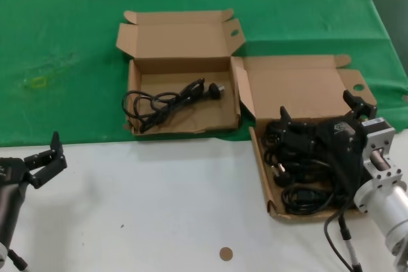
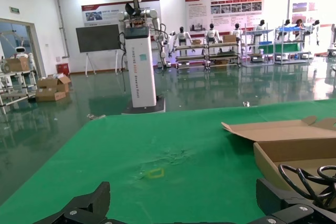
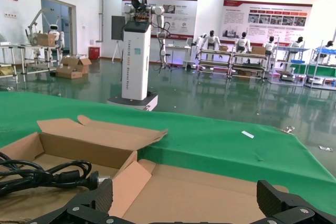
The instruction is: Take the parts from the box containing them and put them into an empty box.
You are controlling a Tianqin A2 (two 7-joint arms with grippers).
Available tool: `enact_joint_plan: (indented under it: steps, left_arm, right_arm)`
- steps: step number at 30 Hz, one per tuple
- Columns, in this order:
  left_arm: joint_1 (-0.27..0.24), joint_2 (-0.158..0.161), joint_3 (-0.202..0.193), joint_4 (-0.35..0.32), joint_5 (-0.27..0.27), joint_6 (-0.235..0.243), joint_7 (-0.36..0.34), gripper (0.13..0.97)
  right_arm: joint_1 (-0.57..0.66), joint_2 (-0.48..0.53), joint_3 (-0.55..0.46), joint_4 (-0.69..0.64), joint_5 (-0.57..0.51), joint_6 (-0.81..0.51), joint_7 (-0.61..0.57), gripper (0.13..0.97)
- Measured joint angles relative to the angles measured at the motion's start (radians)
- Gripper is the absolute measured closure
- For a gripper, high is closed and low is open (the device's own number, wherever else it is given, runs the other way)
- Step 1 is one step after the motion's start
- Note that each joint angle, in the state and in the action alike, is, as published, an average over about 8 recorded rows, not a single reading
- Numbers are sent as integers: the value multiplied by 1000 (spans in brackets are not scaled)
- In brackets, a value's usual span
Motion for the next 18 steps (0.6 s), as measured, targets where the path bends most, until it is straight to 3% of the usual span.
enact_joint_plan:
  steps: [18]
  left_arm:
    - [0, 0, 0, 0, 0, 0, 0, 132]
  right_arm:
    - [0, 0, 0, 0, 0, 0, 0, 129]
